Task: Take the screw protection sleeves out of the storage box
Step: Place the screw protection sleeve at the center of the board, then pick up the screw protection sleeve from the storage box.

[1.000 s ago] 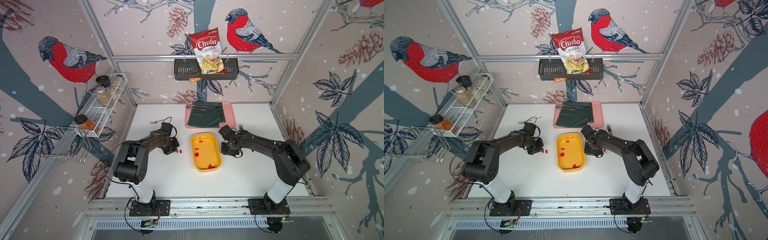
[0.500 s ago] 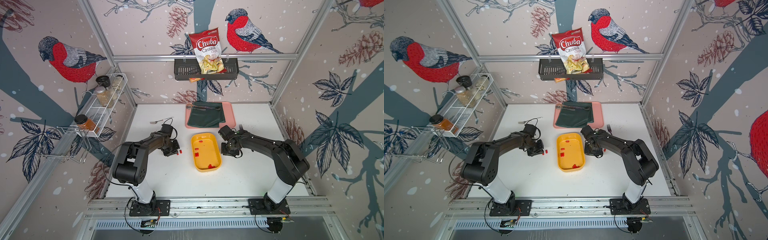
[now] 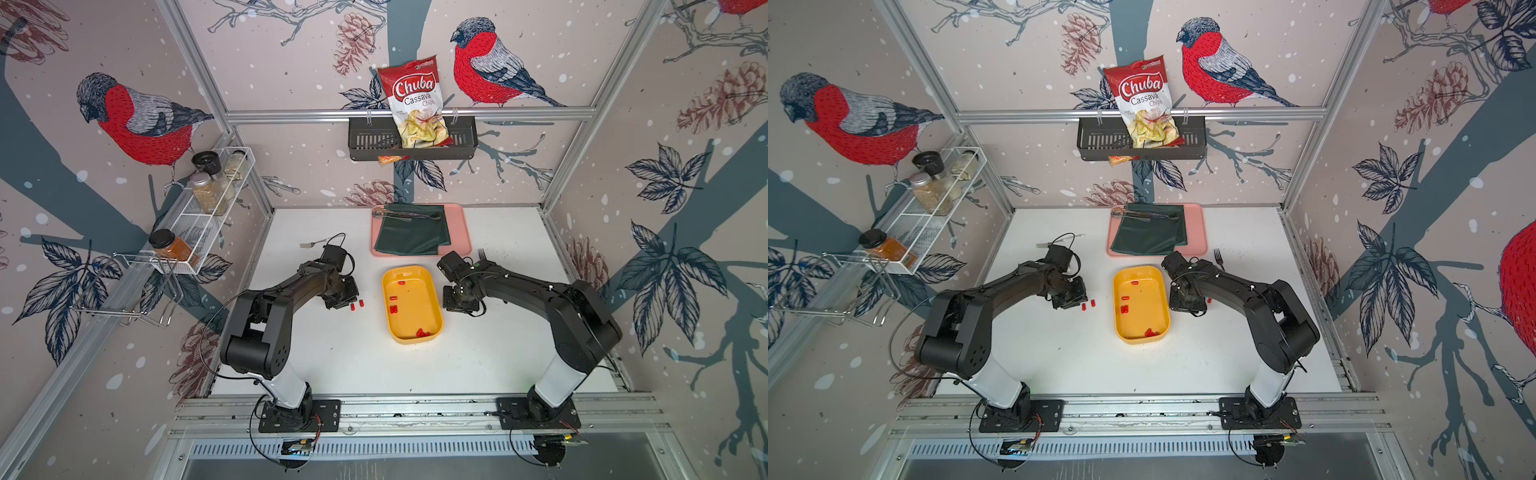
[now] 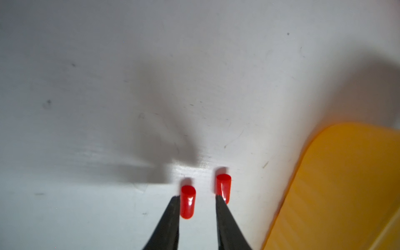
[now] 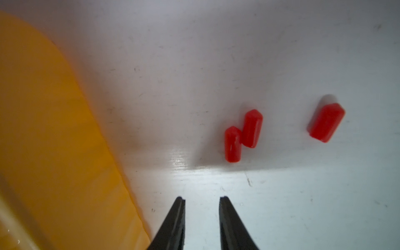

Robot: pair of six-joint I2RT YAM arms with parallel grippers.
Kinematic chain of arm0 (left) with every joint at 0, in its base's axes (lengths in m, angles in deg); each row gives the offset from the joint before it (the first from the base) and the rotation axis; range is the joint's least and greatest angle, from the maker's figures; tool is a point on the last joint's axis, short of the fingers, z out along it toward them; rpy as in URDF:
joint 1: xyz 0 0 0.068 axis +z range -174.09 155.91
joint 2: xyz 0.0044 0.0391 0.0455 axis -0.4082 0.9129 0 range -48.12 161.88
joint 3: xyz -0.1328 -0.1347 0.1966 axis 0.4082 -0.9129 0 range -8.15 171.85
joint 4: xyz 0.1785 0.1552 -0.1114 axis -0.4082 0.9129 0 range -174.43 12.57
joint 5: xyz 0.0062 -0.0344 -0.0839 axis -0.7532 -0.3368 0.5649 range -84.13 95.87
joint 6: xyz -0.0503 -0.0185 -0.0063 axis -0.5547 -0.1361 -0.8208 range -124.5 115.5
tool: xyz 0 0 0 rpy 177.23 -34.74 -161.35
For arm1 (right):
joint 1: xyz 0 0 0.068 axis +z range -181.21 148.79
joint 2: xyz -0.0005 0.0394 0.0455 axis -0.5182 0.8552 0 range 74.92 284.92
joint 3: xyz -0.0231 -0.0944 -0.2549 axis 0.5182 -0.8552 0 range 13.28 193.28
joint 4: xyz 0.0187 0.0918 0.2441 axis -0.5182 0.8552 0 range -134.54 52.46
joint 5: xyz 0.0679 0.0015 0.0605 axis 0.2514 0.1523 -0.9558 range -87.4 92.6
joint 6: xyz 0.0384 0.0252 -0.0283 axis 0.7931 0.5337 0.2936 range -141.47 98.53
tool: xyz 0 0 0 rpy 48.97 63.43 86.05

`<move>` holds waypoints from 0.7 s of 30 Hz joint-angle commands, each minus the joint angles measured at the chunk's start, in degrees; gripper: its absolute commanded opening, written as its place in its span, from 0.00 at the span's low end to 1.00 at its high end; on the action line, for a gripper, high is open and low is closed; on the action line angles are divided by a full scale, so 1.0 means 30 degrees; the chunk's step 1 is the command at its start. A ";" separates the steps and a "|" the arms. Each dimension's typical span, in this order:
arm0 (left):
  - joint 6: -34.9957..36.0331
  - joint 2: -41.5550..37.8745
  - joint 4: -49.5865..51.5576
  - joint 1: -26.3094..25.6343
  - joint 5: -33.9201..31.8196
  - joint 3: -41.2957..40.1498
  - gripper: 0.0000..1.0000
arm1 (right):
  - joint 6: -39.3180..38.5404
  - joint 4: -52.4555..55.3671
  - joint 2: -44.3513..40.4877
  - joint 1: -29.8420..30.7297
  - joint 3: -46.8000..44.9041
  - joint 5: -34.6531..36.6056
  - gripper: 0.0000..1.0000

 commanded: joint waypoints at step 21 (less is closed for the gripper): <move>-0.2877 0.3989 0.3903 -1.0590 -0.4027 0.7857 0.36 | 0.0323 -0.0359 -0.3649 -0.1797 -0.2056 -0.0665 0.33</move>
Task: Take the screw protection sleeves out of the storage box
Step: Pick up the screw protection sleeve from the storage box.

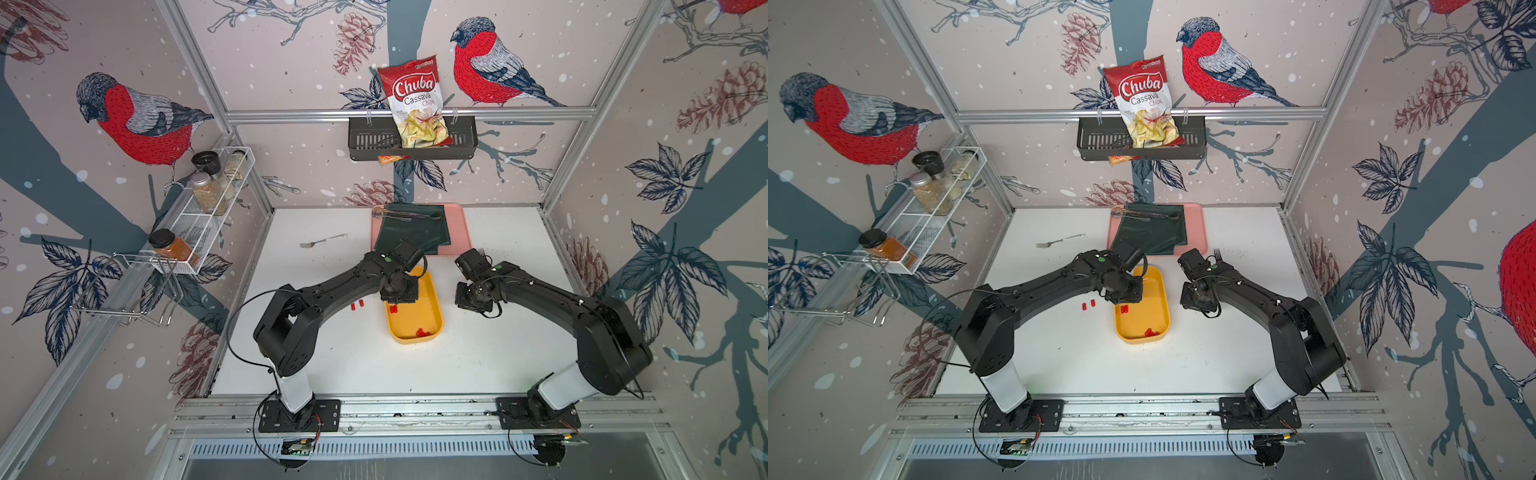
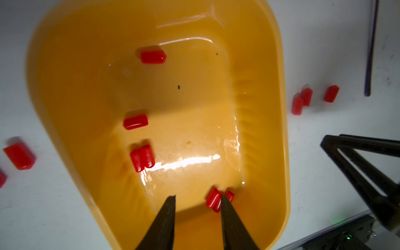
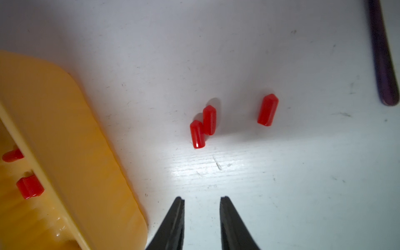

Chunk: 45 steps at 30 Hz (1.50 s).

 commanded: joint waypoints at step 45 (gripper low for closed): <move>-0.0322 0.3706 0.0986 -0.0624 -0.4614 0.0594 0.13 | -0.1295 -0.0528 -0.0514 -0.1186 -0.1491 -0.0537 0.33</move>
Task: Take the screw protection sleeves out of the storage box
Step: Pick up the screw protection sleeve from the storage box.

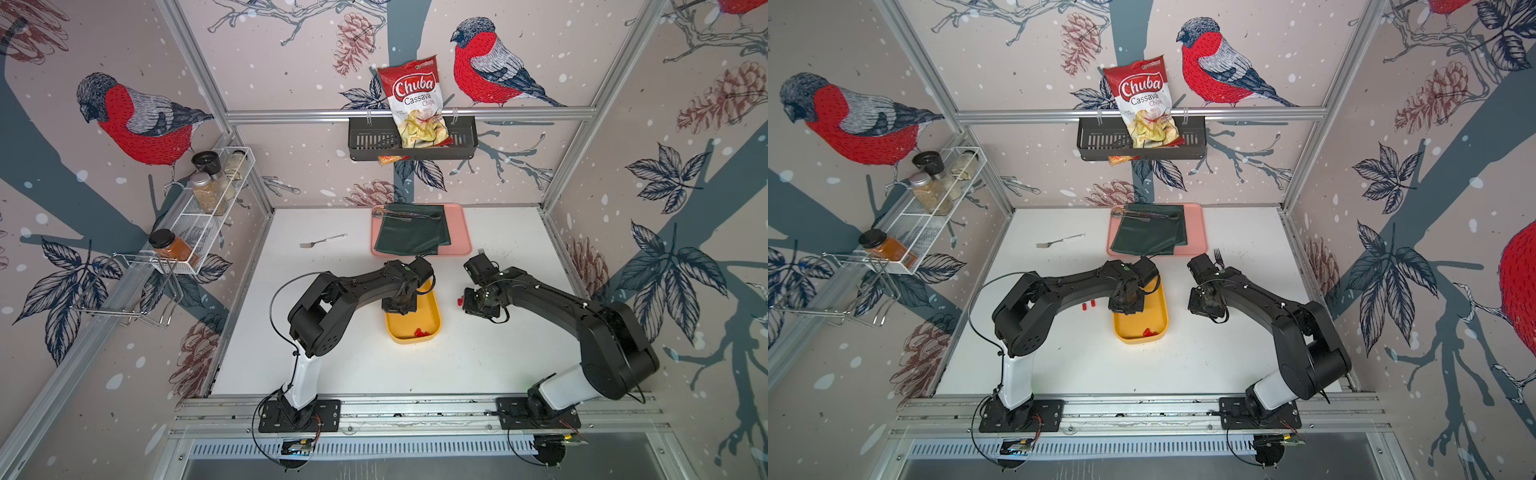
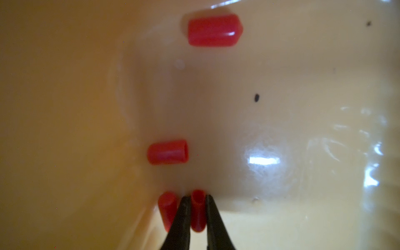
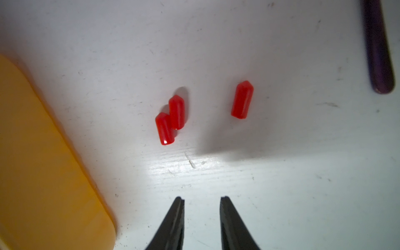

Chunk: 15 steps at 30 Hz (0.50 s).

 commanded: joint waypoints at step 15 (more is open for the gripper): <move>0.0479 -0.4786 0.1420 0.1656 0.0210 0.0003 0.08 | -0.0144 0.0139 -0.0124 0.0021 0.0366 0.0084 0.33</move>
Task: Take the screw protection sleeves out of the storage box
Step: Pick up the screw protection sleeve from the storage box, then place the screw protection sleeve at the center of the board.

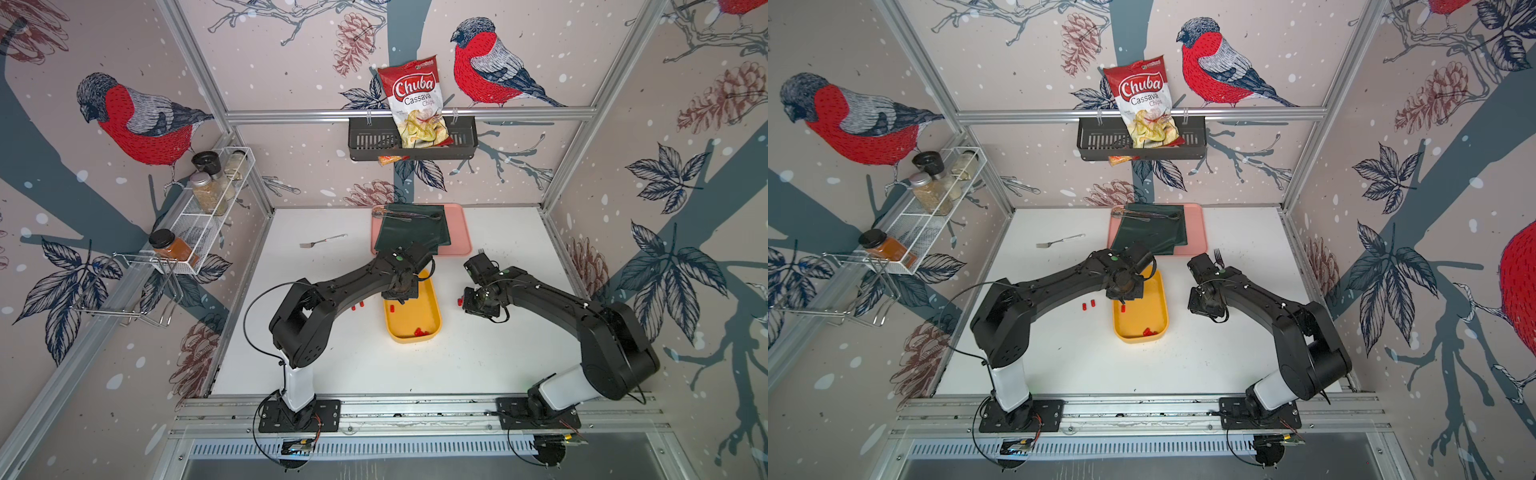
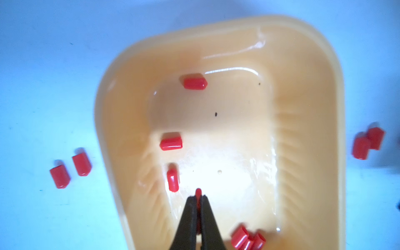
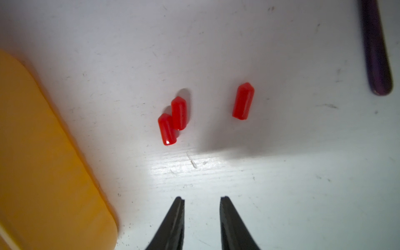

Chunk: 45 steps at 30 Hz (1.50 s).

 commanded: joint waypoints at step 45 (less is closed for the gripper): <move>0.2831 -0.4382 -0.5336 0.7625 0.0591 -1.1087 0.21 | 0.0492 0.0698 0.0827 0.0958 0.1201 0.0541 0.34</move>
